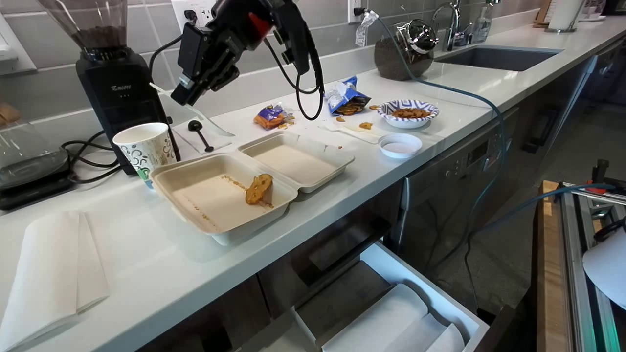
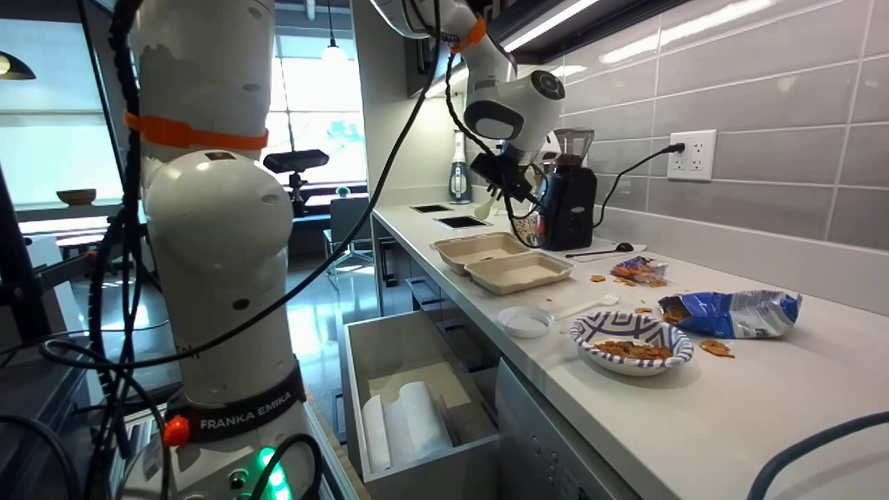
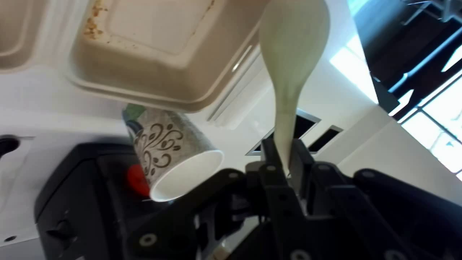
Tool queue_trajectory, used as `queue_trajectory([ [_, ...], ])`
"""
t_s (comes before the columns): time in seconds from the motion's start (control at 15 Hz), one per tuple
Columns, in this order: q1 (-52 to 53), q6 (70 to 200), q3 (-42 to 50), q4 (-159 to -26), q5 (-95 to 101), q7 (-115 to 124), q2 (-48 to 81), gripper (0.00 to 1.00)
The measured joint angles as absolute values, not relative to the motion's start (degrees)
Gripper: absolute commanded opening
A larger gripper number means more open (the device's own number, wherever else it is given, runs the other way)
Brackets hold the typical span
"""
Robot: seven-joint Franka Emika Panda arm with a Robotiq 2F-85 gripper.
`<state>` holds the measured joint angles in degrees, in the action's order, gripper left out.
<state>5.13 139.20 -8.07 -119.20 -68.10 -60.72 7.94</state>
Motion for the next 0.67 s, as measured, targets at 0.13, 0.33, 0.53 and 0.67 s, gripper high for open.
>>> queue_trajectory([
  [0.13,6.3,146.2,-8.1,-119.7,-64.3,-55.8,7.7,0.03],
  [0.33,7.0,153.9,-7.9,-121.6,-54.5,-45.5,7.4,0.03],
  [0.53,7.0,158.5,-6.4,-124.8,-41.1,-32.7,6.3,0.03],
  [0.67,7.6,159.0,-3.1,-127.0,-31.7,-24.3,5.5,0.03],
])
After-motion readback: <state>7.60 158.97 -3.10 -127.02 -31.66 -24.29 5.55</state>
